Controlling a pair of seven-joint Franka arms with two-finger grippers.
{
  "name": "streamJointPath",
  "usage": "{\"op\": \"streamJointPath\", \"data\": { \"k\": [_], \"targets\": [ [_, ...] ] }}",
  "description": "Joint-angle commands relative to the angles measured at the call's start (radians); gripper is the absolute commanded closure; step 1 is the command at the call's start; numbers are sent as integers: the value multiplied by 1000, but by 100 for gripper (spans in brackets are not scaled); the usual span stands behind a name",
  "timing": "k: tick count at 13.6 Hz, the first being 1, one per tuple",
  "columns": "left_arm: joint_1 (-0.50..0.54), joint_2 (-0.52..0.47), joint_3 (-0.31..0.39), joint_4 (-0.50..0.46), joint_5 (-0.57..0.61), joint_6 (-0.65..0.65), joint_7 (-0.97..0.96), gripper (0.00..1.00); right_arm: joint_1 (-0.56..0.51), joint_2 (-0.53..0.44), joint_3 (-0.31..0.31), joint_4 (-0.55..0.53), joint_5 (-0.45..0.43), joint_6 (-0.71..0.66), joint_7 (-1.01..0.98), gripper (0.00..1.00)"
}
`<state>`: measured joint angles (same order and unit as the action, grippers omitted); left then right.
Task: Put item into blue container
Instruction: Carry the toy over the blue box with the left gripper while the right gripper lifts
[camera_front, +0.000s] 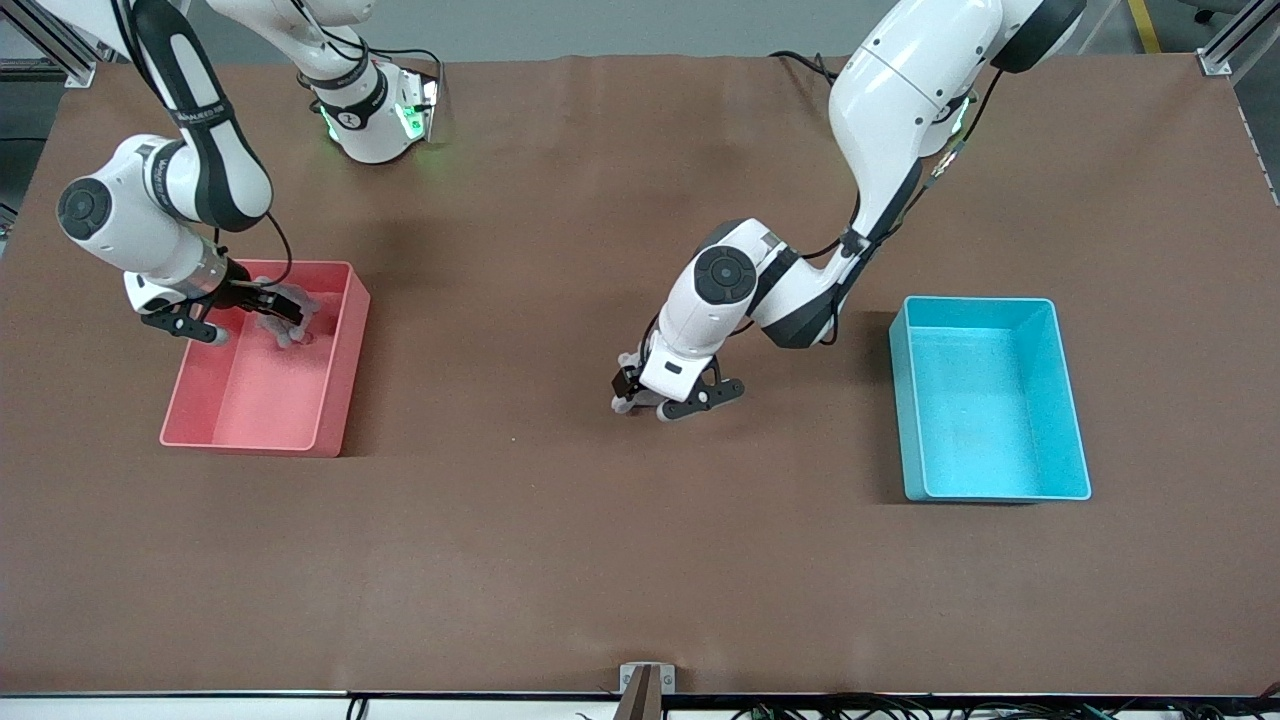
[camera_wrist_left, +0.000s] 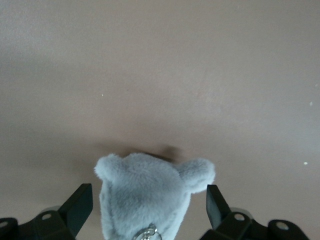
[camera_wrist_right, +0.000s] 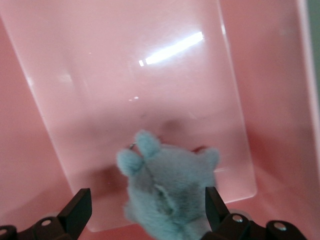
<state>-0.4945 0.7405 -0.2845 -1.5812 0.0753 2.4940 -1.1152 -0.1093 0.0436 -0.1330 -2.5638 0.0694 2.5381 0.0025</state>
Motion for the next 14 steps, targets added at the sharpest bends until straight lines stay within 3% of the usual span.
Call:
{"op": "streamJointPath", "data": {
  "k": [1,3,10,11,14],
  "targets": [
    [-10,-3,-1,-3,21,-21,-6,0,-41,-51,16,-85,-10,69,-26,0],
    [-16,-1,-1,-9,21,-21,-6,0,-39,-42,16,-121,-10,152,-26,0],
    [-27,11,-1,-29,21,-21,-12,1,-41,-5,19,-127,-8,197,-21,0],
    [-29,14,-1,-29,21,-21,-20,12,-41,-2,19,-130,-7,194,-19,0],
    [-32,17,-2,-28,20,-20,-70,64,-39,18,19,-131,-5,197,-18,0]
  ]
}}
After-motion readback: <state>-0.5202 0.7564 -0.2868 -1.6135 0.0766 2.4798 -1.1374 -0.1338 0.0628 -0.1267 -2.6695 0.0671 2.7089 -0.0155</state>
